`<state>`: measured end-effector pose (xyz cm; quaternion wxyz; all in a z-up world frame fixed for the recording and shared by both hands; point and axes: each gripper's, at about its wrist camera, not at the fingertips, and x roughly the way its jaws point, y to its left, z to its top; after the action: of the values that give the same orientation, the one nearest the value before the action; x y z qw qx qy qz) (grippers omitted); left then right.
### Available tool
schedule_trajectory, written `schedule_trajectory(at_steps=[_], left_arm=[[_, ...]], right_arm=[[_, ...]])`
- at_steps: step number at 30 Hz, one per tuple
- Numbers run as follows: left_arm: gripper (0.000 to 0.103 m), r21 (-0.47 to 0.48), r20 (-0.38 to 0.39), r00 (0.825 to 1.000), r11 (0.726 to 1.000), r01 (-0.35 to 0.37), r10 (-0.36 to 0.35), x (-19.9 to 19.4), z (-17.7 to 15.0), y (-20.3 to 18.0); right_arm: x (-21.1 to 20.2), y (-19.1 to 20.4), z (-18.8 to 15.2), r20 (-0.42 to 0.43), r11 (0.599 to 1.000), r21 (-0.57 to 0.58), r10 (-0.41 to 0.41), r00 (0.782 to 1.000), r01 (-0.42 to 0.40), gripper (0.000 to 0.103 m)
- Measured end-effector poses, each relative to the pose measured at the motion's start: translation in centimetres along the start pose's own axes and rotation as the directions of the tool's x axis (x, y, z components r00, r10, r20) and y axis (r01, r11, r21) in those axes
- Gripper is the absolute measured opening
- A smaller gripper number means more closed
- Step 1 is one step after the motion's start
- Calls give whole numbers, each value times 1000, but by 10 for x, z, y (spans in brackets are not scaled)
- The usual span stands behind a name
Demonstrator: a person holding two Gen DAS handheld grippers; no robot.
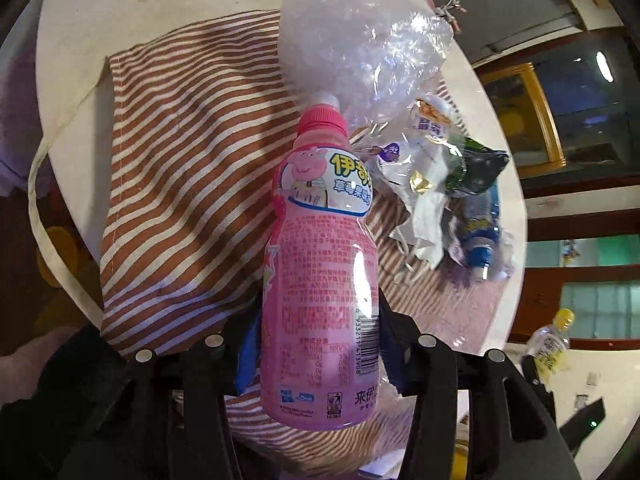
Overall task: Collect trash
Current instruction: 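Carry the clear bottle to the black bin and release it with the right tool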
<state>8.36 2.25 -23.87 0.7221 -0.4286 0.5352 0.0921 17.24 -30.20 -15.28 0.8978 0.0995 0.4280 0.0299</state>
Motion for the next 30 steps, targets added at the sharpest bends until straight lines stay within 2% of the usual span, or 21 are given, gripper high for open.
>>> schedule_trajectory(at_steps=[3, 8, 12, 14, 19, 24, 26, 30], left_arm=[[49, -13, -16, 1000, 1000, 5, -6, 0, 0, 11], [48, 15, -27, 998, 998, -53, 53, 6, -1, 22], [48, 109, -15, 994, 989, -104, 106, 2, -5, 21], [48, 187, 19, 993, 975, -120, 119, -4, -6, 15], [48, 327, 109, 988, 934, -140, 110, -12, -9, -2], [48, 397, 151, 985, 907, -140, 85, -20, -14, -8], [48, 425, 163, 985, 897, -120, 54, -27, -19, -11], [48, 505, 190, 981, 860, -74, -28, -40, -33, -21]], right_arm=[[-3, 6, -2, 6, 1000, -11, -1, 1000, 1, 64], [-8, 15, 1, 18, 1000, -19, 0, 1000, 1, 64], [-11, 19, 1, 24, 1000, -26, 2, 1000, -1, 64], [-11, 20, 0, 27, 1000, -23, 2, 1000, -2, 64], [-2, 16, -6, 7, 1000, -4, 1, 1000, -1, 64], [5, 7, -20, -19, 1000, 24, 5, 1000, -5, 64], [2, 5, -23, -9, 999, 45, 15, 1000, -14, 64], [-14, -6, -27, 30, 994, 100, 31, 999, -34, 64]])
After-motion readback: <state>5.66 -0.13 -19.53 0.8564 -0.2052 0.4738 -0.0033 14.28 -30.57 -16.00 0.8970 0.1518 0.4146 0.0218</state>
